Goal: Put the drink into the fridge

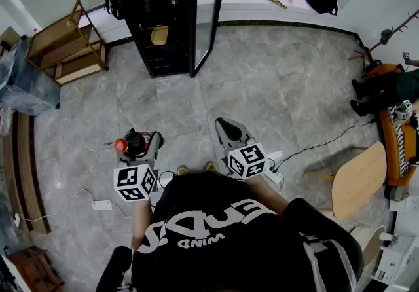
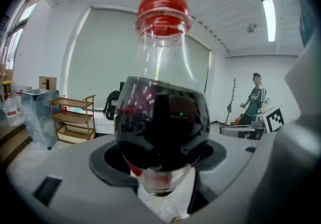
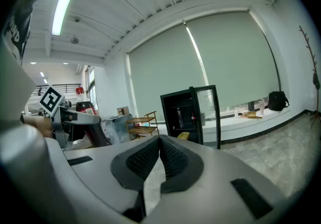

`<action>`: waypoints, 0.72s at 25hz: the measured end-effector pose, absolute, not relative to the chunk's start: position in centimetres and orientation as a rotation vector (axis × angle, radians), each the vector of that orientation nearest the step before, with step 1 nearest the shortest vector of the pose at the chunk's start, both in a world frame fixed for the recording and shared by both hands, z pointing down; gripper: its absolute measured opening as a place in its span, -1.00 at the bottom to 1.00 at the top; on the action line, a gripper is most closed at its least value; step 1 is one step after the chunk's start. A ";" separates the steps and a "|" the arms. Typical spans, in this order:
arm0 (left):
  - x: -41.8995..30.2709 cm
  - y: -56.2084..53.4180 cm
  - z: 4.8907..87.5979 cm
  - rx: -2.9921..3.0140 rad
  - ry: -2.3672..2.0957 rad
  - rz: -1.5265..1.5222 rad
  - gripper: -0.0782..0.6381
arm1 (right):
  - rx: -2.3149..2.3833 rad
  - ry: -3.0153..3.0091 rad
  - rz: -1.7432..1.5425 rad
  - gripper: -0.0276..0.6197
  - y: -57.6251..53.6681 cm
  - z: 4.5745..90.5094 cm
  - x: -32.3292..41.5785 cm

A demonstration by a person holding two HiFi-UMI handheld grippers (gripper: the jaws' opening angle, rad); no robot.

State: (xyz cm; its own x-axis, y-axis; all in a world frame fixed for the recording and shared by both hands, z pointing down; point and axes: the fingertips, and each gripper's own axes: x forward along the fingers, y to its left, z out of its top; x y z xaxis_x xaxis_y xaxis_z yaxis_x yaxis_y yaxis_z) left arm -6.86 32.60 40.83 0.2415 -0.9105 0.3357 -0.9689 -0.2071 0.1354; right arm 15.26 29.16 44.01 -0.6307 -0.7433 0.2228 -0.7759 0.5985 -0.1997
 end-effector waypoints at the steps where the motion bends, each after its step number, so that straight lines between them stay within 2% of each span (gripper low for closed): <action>1: -6.9 32.5 40.9 2.205 -1.739 0.263 0.09 | 1.287 -2.704 0.423 -0.84 29.1 44.1 15.1; 18: -9.9 31.5 40.8 2.257 -1.673 0.301 0.09 | 1.343 -2.689 0.435 -0.84 28.6 44.2 11.2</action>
State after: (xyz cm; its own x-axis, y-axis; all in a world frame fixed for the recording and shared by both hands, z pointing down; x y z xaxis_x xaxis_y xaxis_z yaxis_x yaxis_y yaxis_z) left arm -9.94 31.50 40.83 0.2943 -0.8893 0.3500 -0.9556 -0.2669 0.1253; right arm 11.22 28.65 44.23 -0.6047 -0.7658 0.2187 -0.7957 0.5693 -0.2067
